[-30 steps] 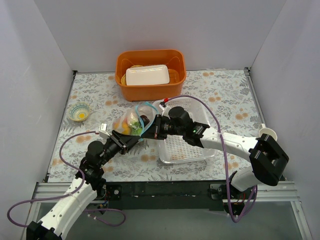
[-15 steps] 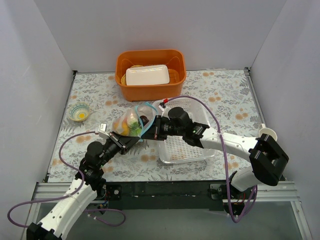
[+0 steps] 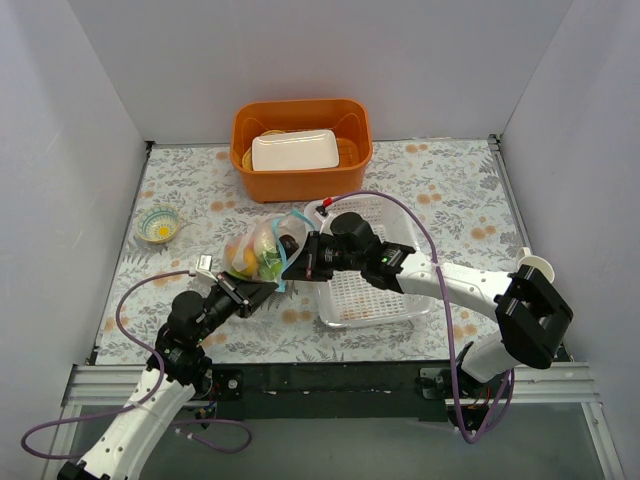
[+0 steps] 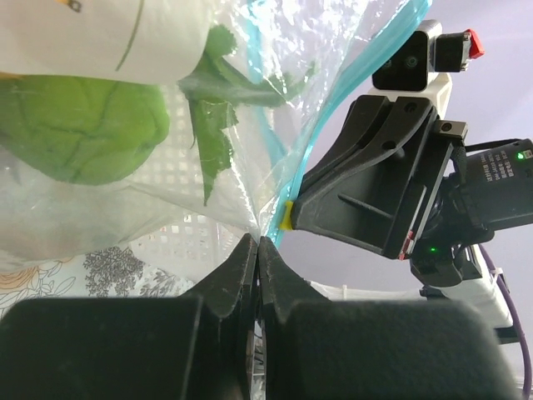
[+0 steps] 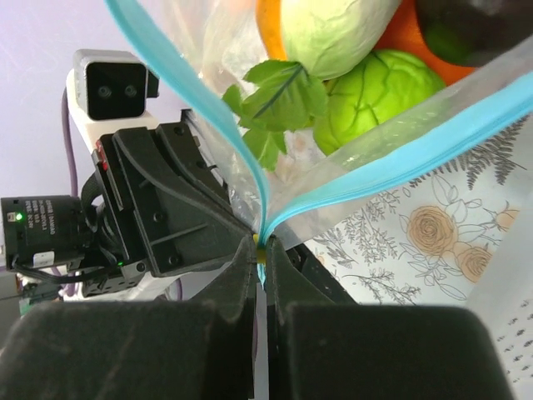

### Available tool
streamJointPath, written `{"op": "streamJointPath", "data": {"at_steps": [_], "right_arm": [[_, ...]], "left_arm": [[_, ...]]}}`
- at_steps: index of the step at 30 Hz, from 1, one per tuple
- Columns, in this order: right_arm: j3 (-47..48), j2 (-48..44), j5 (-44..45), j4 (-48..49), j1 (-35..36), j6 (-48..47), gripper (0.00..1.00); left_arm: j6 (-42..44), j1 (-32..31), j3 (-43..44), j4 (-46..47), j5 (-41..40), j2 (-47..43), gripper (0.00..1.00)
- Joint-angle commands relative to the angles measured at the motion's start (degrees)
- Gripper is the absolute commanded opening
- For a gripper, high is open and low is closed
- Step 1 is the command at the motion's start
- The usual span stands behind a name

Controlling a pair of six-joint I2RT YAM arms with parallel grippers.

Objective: Place the food in the zip-top bag and seal the zipper
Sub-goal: Zip the zipper food storage bag at the center of the board.

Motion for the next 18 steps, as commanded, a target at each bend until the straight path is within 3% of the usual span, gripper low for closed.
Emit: {"op": "streamJointPath", "data": {"at_steps": [1, 18], "right_arm": [[3.2, -2.1, 6.6, 0.9, -1.6, -0.5, 0.01], [4.1, -3.3, 7.4, -0.9, -5.8, -2.2, 0.01]], "left_arm": [[-11.8, -0.2, -0.6, -6.2, 2.6, -0.5, 0.00], [-9.2, -0.1, 1.8, -14.9, 4.1, -3.8, 0.00]]}}
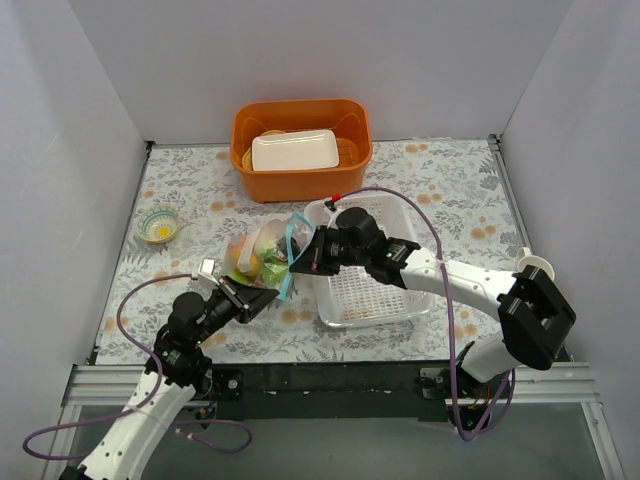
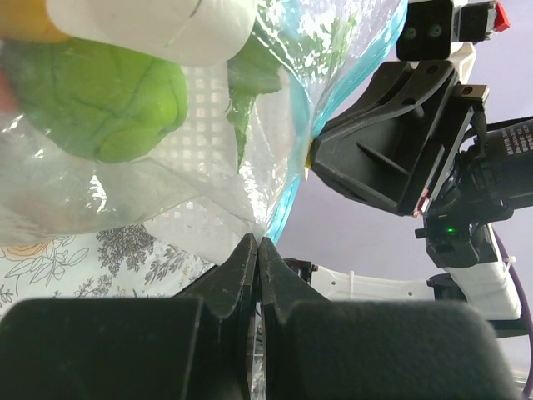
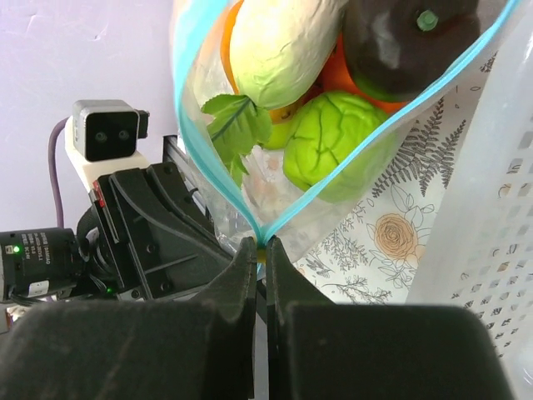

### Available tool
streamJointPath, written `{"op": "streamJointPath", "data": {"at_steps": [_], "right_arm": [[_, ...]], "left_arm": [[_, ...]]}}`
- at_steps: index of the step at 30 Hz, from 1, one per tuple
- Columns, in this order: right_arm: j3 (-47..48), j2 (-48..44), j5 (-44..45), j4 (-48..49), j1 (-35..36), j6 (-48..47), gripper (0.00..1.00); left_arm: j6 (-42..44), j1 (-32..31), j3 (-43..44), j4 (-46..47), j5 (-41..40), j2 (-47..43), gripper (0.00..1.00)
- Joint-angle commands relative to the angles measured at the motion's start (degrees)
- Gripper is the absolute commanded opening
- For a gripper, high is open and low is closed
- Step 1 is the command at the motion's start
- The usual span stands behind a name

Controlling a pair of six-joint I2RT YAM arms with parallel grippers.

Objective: Place the food in the zip-top bag and seal the zipper
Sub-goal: Zip the zipper food storage bag at the center of the board.

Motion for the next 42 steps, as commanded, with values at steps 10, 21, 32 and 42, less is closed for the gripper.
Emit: {"op": "streamJointPath", "data": {"at_steps": [10, 21, 32, 42], "right_arm": [[4.9, -2.7, 3.9, 1.0, -7.3, -3.2, 0.01], [8.9, 0.9, 0.3, -0.7, -11.3, -6.4, 0.01], [13.2, 4.7, -1.0, -2.1, -13.3, -8.8, 0.01], [16.7, 7.2, -2.2, -3.4, -15.2, -10.5, 0.01]], "left_arm": [[-8.6, -0.1, 1.8, -16.4, 1.2, -7.0, 0.00], [-8.1, -0.1, 2.4, -20.2, 1.1, -8.9, 0.00], [-7.3, -0.1, 3.2, -23.6, 0.4, -10.0, 0.00], [-7.4, -0.1, 3.5, -27.1, -0.1, -12.3, 0.00]]}}
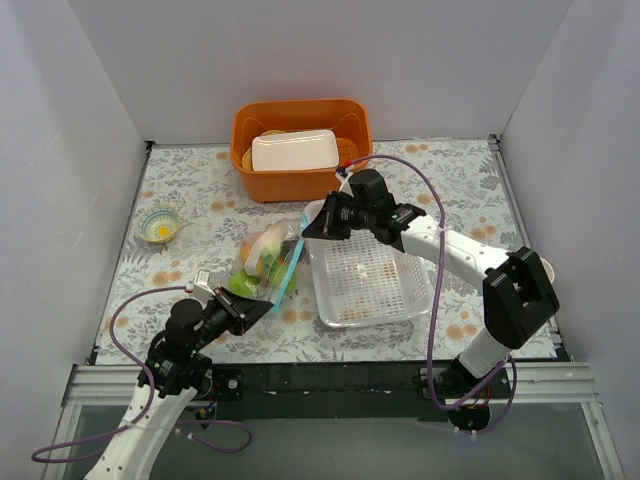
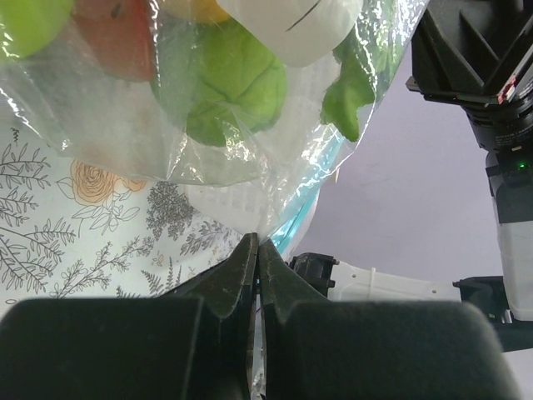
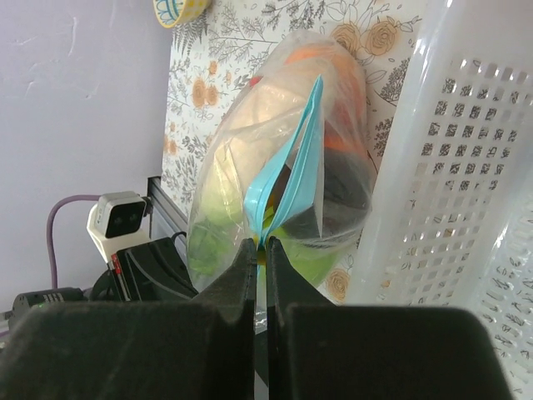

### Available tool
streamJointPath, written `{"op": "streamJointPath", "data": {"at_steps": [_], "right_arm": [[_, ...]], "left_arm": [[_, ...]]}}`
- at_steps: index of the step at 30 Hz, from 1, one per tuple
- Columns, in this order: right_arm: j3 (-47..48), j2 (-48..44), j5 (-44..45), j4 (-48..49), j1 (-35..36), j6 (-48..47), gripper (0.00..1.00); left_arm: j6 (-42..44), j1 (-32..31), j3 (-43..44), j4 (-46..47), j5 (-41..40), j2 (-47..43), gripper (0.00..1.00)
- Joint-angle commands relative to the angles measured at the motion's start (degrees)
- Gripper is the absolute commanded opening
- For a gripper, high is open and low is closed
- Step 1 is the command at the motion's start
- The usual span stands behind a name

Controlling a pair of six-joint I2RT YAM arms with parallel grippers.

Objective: Place the food in the zip-top bag and seal the zipper
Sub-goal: Zip the zipper food storage bag at the center of the board.

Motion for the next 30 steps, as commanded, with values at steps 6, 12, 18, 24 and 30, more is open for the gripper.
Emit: {"op": "streamJointPath", "data": {"at_steps": [6, 12, 18, 24, 30], "right_arm": [[6.3, 1.3, 3.1, 4.1, -4.1, -2.6, 0.01], [6.7, 1.4, 2.0, 4.3, -4.8, -3.0, 0.01], [8.3, 2.4, 1.4, 4.1, -5.4, -3.4, 0.01], [10.8, 4.5, 0.6, 4.1, -5.9, -4.0, 0.01], [11.8, 6.3, 0.5, 2.7, -6.8, -5.0, 0.01]], "left_arm": [[-7.4, -0.1, 2.2, -10.1, 1.1, -3.8, 0.00], [-7.1, -0.1, 3.1, -12.7, 0.9, -4.8, 0.00], [-7.0, -0.1, 3.4, -14.0, 0.8, -5.5, 0.00], [-7.1, -0.1, 3.4, -14.2, 0.6, -5.7, 0.00], [-6.9, -0.1, 3.7, -14.8, 0.3, -5.6, 0.00]]}}
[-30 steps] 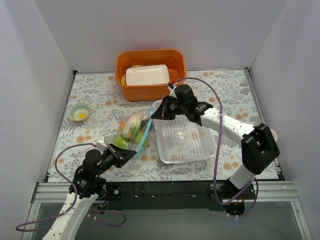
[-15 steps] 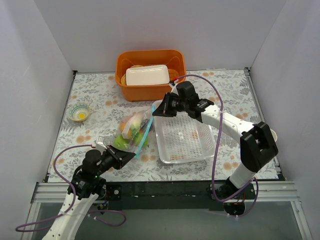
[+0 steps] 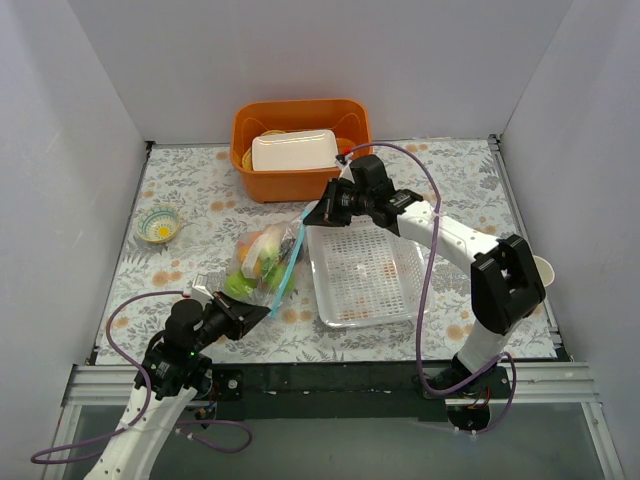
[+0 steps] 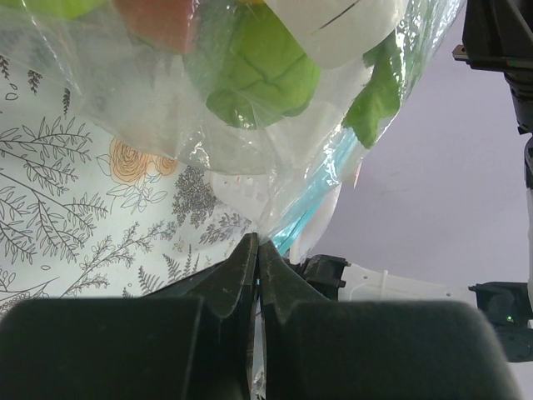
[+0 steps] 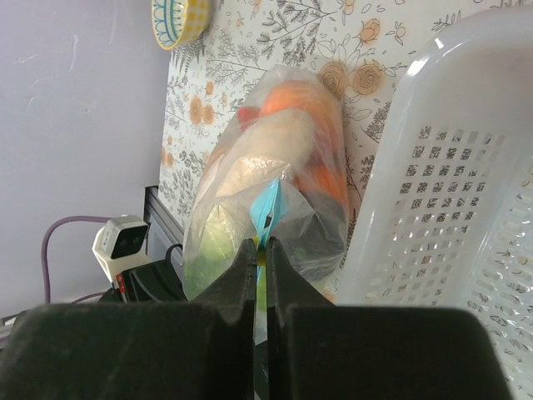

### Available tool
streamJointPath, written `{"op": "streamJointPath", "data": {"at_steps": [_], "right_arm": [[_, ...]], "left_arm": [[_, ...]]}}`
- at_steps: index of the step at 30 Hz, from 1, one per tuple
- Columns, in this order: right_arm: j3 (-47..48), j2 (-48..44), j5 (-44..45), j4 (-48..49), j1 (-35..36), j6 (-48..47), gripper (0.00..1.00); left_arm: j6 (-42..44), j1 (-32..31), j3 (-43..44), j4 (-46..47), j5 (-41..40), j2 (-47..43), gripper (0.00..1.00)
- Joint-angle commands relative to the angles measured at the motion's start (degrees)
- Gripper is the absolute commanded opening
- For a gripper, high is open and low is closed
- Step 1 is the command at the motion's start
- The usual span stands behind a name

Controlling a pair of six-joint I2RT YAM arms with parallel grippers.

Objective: Place the food in the zip-top bag and seal the zipper
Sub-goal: Zip the zipper food storage bag at the center of the board, then place the zipper food storage bag at the center of the board.

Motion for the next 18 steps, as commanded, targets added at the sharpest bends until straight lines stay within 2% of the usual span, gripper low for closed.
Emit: {"op": "streamJointPath", "data": {"at_steps": [1, 6, 10, 11, 12, 13, 16, 18], "right_arm": [[4.2, 0.5, 4.0, 5.1, -3.4, -2.0, 0.01], [5.1, 2.0, 3.1, 5.2, -4.7, -2.4, 0.01], [6.0, 2.8, 2.3, 4.5, -4.8, -3.6, 0.01], [6.1, 2.9, 2.1, 4.4, -4.8, -3.9, 0.05], [6.3, 2.9, 2.0, 3.7, -5.0, -4.9, 0.07], [6.6, 2.9, 2.1, 3.2, -5.1, -5.4, 0.10], [7.2, 2.8, 1.9, 1.6, -5.5, -7.4, 0.20], [7.7, 2.7, 2.0, 0.1, -5.6, -9.1, 0.32]], "left_arm": [[-6.9, -0.1, 1.5, -6.8, 1.5, -5.5, 0.00], [-6.7, -0.1, 1.3, -7.1, 1.6, -5.8, 0.00], [-4.7, -0.1, 2.5, -2.7, 1.1, -5.0, 0.00], [-3.1, -0.1, 3.3, -2.4, 0.7, -3.8, 0.00], [-1.8, -0.1, 4.1, -2.4, -0.5, -2.9, 0.07], [-0.5, -0.1, 5.1, -2.4, -1.3, -1.8, 0.20], [5.8, -0.1, 9.8, -1.2, -2.7, 4.0, 0.64], [9.8, -0.1, 13.5, -0.8, -3.5, 8.5, 0.93]]}}
